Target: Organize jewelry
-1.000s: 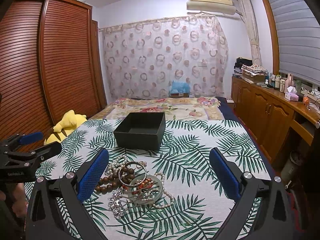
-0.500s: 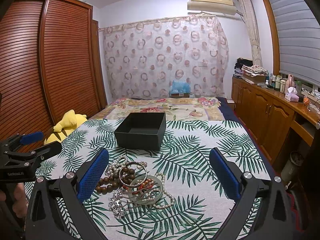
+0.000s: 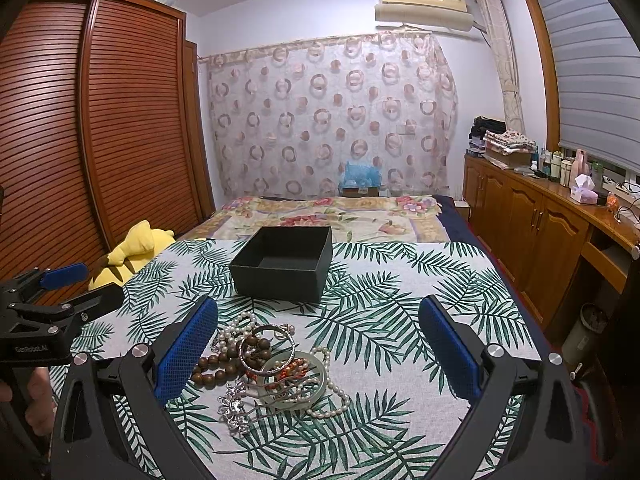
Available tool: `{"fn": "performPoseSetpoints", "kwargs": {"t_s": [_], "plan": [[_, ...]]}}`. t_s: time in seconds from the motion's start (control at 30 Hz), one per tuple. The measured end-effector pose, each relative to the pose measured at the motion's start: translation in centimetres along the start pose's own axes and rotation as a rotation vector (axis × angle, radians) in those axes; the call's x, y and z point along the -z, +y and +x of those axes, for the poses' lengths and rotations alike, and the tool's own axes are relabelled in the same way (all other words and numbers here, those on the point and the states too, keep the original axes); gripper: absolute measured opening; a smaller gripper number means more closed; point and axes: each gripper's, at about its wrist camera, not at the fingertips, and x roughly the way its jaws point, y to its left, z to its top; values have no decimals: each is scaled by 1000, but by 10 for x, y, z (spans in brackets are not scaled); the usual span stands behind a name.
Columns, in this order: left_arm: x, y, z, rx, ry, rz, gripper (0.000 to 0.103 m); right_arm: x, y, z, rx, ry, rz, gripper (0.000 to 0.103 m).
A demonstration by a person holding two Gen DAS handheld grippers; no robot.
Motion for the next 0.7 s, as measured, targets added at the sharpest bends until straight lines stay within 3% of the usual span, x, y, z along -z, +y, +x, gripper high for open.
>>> {"fn": "performPoseSetpoints", "kwargs": {"t_s": [0.7], "plan": [[5,-3,11,12,30,-4,95,-6,8,-2,-12,16,1,101]]}}
